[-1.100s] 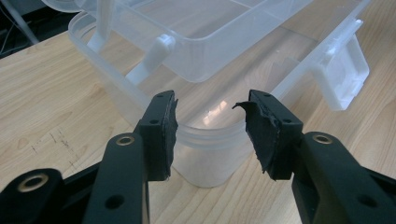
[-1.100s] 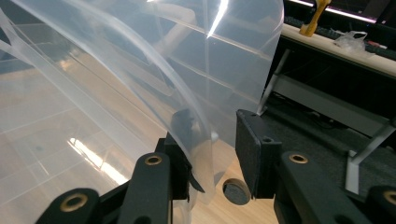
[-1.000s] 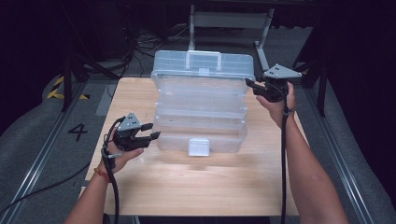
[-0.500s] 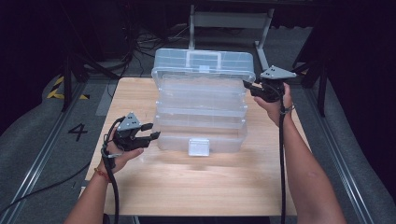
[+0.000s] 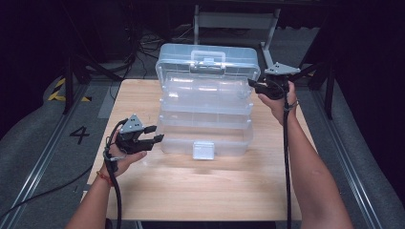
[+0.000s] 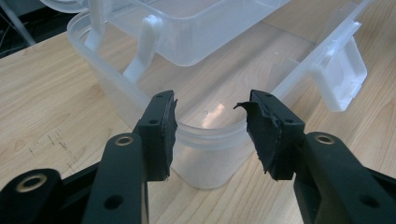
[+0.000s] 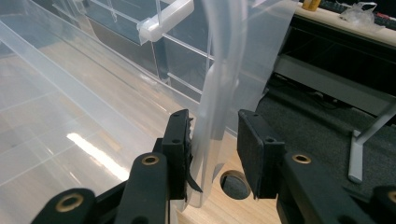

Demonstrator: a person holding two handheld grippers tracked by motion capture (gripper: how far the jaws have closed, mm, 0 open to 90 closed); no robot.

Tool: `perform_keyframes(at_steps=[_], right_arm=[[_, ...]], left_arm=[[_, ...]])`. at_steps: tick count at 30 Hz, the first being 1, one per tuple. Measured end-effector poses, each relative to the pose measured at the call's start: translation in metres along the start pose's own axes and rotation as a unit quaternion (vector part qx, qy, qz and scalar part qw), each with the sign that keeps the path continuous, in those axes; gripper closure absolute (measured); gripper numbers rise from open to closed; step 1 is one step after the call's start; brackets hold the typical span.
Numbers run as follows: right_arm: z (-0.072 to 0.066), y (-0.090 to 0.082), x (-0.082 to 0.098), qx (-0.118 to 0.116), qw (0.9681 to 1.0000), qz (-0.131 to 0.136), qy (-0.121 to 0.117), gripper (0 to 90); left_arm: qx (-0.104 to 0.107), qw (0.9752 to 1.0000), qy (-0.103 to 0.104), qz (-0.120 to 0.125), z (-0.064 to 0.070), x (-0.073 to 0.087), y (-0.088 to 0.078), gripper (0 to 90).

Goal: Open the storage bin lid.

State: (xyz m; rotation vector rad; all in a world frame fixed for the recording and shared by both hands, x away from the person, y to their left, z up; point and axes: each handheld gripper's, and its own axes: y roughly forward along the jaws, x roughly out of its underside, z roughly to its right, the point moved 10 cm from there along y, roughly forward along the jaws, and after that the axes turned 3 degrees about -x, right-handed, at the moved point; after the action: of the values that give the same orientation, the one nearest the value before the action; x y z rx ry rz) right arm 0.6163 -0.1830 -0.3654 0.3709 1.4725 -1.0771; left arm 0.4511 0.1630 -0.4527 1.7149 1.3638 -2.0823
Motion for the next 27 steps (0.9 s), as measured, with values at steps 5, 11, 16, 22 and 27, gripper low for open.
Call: perform_keyframes(at_steps=[5, 11, 16, 22, 27], right_arm=[[0.003, 0.003, 0.000, -0.010, 0.9999, 0.001, 0.013, 67.0], [0.008, 0.008, -0.002, -0.009, 0.9999, -0.010, 0.010, 72.2], [0.017, 0.016, -0.002, -0.028, 0.9989, -0.006, 0.037, 73.8], [0.022, 0.026, -0.004, -0.025, 0.9984, -0.012, 0.049, 73.4], [0.024, 0.029, -0.004, -0.028, 0.9979, -0.013, 0.058, 73.0]], left_arm=[[0.001, 1.0000, 0.000, 0.002, 0.000, 0.000, 0.000, 53.0], [0.002, 1.0000, -0.001, 0.004, 0.000, -0.001, 0.001, 52.2], [0.005, 0.9999, -0.006, 0.007, 0.000, -0.001, 0.002, 51.0], [0.009, 0.9999, -0.007, 0.010, -0.001, 0.000, 0.002, 50.4], [0.010, 0.9999, -0.006, 0.010, -0.001, 0.000, 0.002, 50.0]])
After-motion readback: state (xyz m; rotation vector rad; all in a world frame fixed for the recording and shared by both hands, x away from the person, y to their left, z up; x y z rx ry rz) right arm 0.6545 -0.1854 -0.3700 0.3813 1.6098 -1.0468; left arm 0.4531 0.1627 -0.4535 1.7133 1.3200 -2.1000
